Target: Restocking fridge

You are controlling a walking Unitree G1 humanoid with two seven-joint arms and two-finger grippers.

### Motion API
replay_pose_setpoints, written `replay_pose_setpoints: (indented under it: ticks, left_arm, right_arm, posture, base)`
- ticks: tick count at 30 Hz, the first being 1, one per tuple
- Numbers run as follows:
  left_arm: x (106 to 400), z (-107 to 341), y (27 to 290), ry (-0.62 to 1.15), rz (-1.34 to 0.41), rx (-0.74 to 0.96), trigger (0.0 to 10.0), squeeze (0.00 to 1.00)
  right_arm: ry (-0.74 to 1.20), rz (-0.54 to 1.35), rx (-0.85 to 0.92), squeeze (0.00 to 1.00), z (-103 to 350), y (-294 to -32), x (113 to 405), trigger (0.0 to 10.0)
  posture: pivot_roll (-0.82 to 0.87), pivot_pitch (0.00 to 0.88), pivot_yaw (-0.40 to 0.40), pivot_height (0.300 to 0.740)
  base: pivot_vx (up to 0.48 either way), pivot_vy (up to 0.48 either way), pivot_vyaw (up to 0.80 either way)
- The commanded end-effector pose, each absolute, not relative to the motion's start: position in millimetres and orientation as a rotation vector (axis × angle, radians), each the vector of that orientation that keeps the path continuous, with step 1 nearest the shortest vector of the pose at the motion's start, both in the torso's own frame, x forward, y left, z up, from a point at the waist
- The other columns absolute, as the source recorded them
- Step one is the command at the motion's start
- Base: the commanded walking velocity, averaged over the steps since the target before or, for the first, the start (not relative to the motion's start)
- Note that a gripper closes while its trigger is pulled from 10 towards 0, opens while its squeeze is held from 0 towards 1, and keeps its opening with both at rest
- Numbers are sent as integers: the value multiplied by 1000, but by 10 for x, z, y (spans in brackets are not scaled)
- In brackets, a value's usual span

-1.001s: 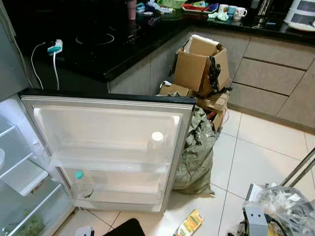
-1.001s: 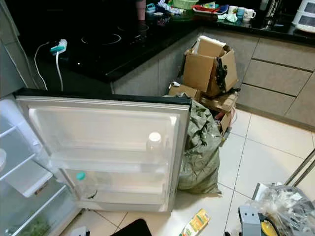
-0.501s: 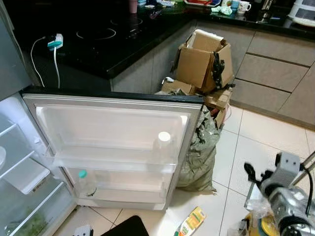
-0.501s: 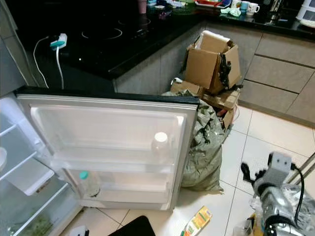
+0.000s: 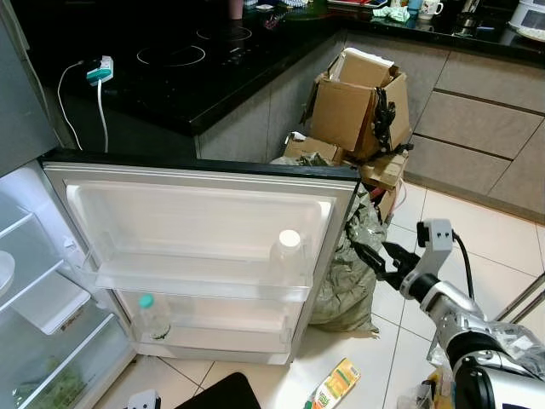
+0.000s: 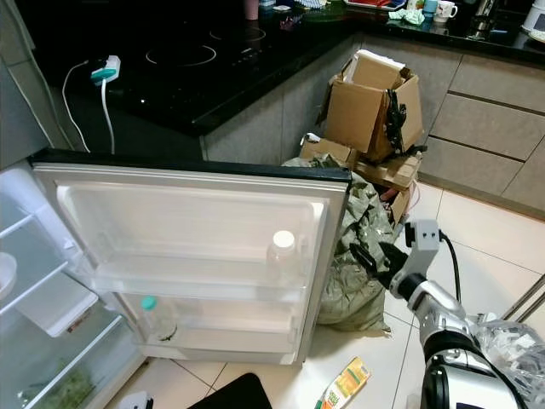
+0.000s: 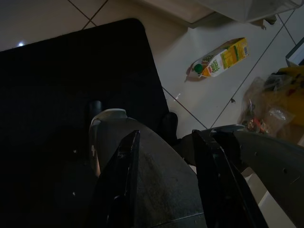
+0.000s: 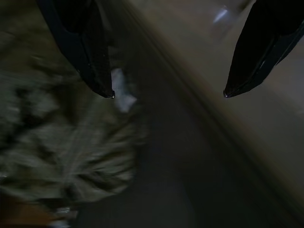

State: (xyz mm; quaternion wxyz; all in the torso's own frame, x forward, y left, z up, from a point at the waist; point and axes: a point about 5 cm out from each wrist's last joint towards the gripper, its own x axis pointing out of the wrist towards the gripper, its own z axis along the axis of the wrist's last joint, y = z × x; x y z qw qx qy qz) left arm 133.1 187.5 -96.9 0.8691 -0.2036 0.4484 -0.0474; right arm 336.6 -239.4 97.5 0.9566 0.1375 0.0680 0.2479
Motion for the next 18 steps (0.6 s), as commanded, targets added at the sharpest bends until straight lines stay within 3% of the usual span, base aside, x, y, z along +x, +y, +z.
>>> replay_pose_setpoints:
  ticks: [1, 18]
  left_arm:
    - [1184, -1023, 1875, 995, -89, -428, 10000, 0]
    - [1190, -1021, 1867, 995, -97, -426, 10000, 0]
  right_arm:
    - [150, 554, 296, 0, 955, -2384, 3331, 10000]
    - [217, 1080, 326, 0, 964, -2059, 3069, 10000]
  posture:
    - [-51, 44, -32, 740]
    - [-56, 40, -33, 740]
  base:
    - [0, 0, 0]
    - [0, 0, 0]
